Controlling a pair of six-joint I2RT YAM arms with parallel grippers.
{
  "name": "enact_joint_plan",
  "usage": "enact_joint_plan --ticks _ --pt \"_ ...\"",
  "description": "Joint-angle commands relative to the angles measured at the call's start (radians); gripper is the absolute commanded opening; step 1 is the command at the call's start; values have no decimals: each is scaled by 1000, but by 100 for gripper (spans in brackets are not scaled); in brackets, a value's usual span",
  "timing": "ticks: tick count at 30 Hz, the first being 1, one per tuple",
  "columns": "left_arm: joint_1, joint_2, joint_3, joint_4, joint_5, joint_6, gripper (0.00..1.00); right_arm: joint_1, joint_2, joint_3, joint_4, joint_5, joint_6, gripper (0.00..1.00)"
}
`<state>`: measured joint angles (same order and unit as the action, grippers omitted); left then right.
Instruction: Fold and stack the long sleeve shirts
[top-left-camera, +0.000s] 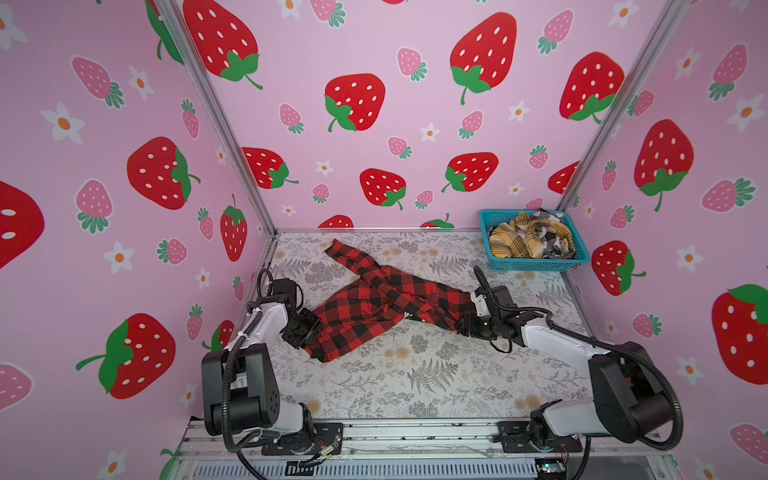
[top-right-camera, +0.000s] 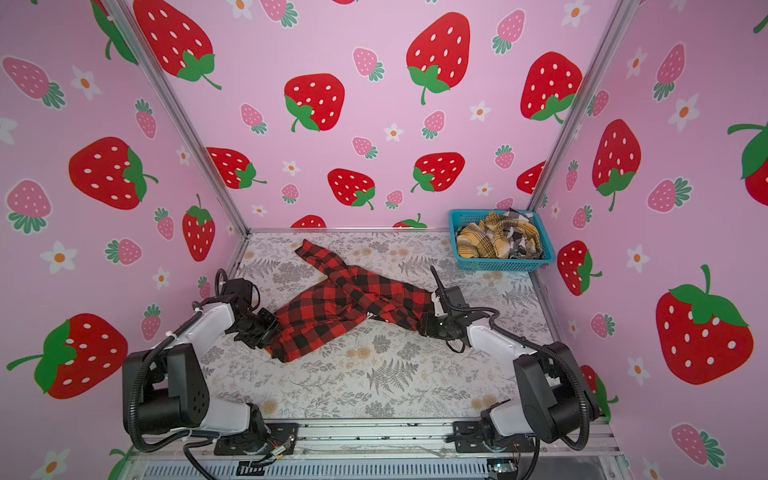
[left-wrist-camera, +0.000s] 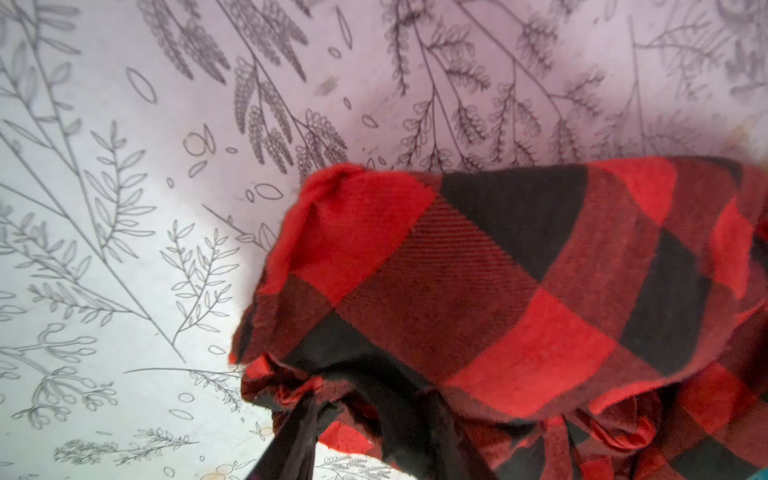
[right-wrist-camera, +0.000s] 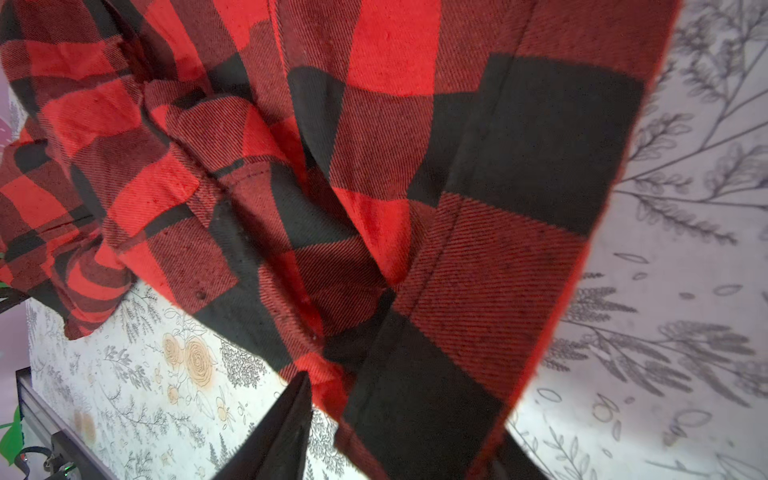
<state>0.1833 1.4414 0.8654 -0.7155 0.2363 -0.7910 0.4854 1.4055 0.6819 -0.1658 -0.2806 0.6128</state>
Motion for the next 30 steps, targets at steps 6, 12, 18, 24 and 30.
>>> enact_joint_plan --ticks 6,12,18,24,30 --pt "-1 37 -1 48 29 -3 44 1 -26 24 -26 3 7 60" --pt "-36 54 62 29 48 -9 16 -19 -39 9 -6 -29 21 72" --pt "-46 -22 75 -50 1 13 0 -36 -45 -25 64 -92 55 53" --pt "-45 -113 80 -75 -3 13 0 -35 -33 -63 108 -124 73 38" --pt "-40 -86 205 -58 -6 23 0 -44 -2 16 118 -183 62 14"
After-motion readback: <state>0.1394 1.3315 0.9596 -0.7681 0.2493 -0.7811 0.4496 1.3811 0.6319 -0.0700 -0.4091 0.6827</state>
